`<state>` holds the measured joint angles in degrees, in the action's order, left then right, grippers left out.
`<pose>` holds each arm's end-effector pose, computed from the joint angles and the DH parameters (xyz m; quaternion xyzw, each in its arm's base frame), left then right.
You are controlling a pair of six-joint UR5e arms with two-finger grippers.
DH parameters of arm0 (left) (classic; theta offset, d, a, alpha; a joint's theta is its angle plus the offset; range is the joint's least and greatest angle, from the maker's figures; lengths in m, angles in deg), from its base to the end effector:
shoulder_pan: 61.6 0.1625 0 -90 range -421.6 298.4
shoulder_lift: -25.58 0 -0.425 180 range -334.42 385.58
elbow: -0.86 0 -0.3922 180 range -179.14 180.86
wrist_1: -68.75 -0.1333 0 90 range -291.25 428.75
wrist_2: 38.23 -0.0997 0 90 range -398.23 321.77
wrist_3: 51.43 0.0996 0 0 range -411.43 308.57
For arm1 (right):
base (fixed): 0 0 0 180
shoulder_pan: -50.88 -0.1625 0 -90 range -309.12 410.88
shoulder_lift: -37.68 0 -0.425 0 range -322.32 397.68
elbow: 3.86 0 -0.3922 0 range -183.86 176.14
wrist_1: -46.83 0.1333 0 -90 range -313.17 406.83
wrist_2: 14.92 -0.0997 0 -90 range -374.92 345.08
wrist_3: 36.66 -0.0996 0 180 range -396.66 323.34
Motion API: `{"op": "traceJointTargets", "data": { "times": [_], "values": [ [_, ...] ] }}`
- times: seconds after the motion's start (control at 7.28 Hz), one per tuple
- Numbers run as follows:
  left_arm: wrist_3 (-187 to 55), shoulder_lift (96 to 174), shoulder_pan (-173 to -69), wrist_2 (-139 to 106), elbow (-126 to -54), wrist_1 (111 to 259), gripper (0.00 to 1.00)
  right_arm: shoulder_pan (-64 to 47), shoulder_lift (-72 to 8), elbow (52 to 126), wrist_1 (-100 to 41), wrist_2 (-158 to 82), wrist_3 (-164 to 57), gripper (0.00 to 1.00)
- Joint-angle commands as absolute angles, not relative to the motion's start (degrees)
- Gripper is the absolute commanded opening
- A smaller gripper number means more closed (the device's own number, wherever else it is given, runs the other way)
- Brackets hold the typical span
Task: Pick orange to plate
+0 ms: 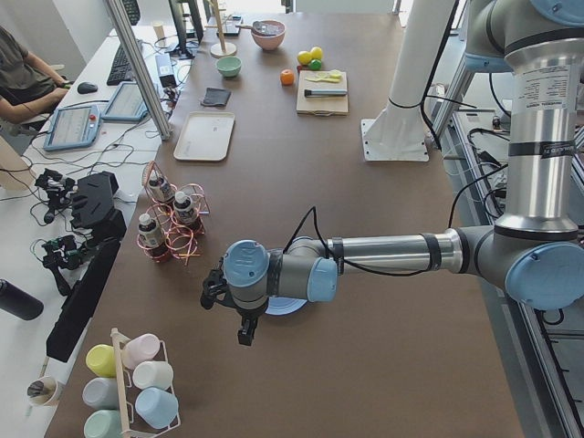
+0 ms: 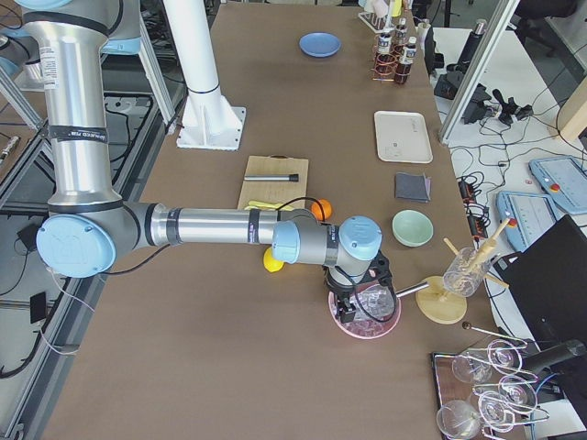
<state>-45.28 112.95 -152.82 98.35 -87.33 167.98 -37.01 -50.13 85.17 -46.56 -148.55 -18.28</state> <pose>-0.0711 -0.4752 0.6773 0.0637 0.3918 0.0560 0.9162 0.0459 -0.5073 0.6547 0.0352 -0.3703 -0.1582 0.9147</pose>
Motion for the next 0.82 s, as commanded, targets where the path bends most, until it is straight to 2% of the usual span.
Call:
{"op": "traceJointTargets", "data": {
  "times": [0.0, 0.69],
  "values": [
    [-45.71, 113.03, -152.83, 98.53, -87.82, 167.98, 0.98, -37.01, -50.03, 85.18, -46.60, -148.77, -18.29, 1.00],
    [-45.72, 113.03, -152.91, 97.91, -87.74, 168.25, 0.98, -37.01, -50.12, 85.27, -46.51, -149.04, -18.56, 1.00]
  ]
}}
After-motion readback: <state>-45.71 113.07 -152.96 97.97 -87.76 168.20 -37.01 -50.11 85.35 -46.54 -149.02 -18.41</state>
